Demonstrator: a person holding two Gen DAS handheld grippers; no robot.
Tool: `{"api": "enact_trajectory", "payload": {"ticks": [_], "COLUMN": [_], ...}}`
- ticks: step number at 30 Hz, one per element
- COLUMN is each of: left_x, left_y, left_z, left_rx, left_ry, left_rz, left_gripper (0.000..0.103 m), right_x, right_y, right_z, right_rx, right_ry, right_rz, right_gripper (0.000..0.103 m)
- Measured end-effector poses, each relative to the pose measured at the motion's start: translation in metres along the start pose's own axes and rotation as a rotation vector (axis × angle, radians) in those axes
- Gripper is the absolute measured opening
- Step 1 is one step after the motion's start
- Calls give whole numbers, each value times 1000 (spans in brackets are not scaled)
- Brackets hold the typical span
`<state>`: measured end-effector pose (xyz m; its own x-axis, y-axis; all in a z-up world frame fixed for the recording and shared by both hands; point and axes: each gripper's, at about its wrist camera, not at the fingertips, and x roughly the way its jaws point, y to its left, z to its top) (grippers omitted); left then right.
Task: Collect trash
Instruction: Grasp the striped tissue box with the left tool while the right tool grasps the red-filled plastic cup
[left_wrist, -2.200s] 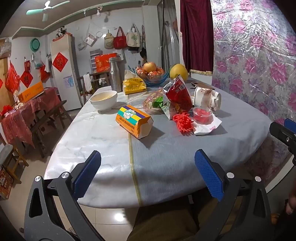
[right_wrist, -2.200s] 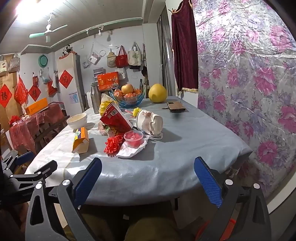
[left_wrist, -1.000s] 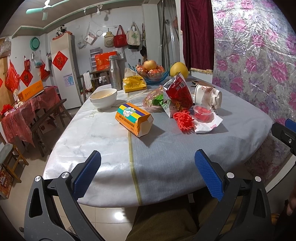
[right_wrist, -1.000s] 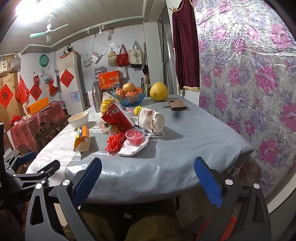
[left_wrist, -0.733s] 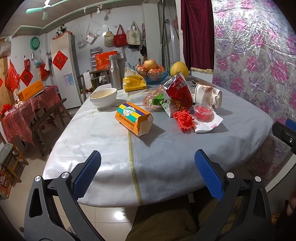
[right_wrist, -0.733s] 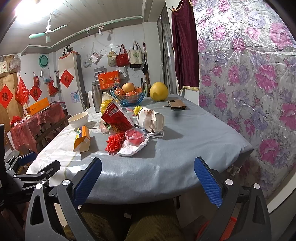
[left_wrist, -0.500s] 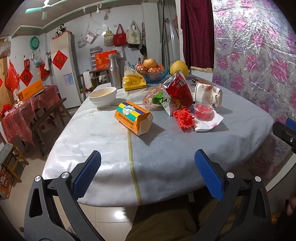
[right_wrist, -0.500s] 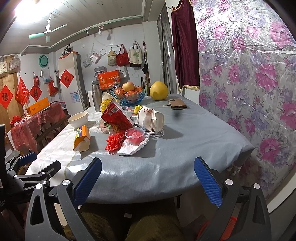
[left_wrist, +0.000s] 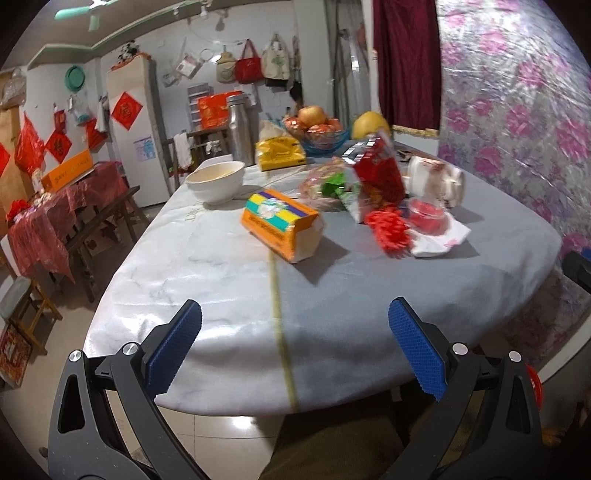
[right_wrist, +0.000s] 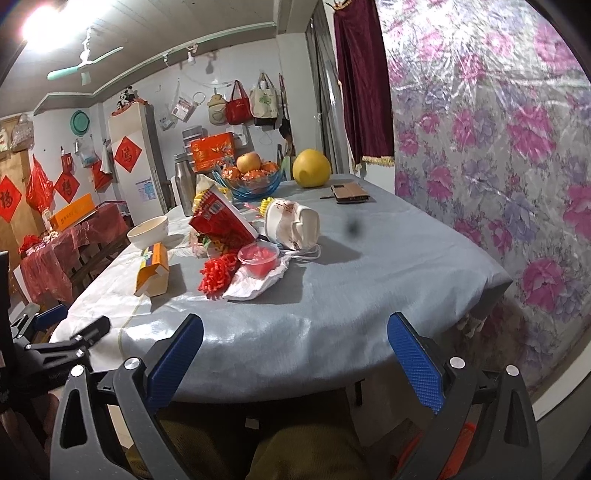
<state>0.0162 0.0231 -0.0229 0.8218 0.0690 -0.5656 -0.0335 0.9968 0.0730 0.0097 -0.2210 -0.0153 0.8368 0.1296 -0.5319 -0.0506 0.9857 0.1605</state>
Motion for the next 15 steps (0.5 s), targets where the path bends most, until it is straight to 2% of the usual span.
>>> {"api": "enact_trajectory", "payload": {"ticks": [4, 9, 15], "left_x": [14, 33, 65], "left_y": [24, 35, 35], "left_z": [3, 5, 27], "left_rx": [-63, -80, -105], "left_ry": [29, 64, 108], "left_rz": [-4, -22, -120], "left_gripper": [97, 97, 97], "right_x": [15, 41, 76], "right_y": [-4, -1, 5], "right_z": [-1, 4, 16], "right_rx": [-4, -40, -37], "right_ry": [20, 38, 73], "right_rz": [7, 14, 56], "right_gripper": [98, 97, 97]}}
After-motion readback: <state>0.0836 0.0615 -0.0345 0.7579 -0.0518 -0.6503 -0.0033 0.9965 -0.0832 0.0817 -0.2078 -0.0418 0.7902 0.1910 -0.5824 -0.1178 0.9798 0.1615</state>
